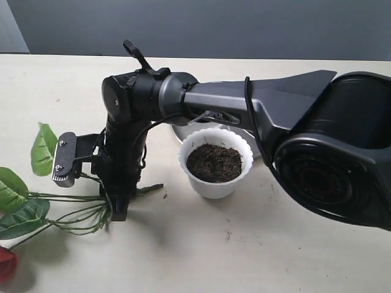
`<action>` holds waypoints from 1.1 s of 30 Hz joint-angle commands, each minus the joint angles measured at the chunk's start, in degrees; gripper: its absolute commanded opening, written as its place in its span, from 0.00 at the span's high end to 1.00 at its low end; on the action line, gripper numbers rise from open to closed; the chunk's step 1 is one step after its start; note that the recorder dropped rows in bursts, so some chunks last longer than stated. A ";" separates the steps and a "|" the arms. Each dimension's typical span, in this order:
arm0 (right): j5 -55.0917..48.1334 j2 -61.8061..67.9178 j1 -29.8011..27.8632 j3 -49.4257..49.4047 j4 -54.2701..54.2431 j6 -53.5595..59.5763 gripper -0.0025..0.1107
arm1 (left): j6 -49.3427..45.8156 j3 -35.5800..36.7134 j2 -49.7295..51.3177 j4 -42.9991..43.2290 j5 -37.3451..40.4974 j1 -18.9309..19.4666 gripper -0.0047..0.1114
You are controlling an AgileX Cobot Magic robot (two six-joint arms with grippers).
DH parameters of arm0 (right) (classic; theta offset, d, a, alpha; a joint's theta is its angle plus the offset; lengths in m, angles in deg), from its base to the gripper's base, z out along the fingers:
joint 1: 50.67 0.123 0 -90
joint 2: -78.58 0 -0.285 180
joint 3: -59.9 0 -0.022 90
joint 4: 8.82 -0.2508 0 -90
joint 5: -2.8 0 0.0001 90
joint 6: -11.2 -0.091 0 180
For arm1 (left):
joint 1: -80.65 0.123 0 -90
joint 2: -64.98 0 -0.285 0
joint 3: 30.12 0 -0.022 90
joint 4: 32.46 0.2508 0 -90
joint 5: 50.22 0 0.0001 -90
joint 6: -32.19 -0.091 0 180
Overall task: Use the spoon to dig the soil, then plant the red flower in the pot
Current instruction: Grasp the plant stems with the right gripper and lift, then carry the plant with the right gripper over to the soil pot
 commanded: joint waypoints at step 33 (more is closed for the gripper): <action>33.54 -36.44 -15.98 -23.96 -34.13 2.71 0.98 | 0.12 0.23 -0.13 0.00 -0.53 0.14 0.96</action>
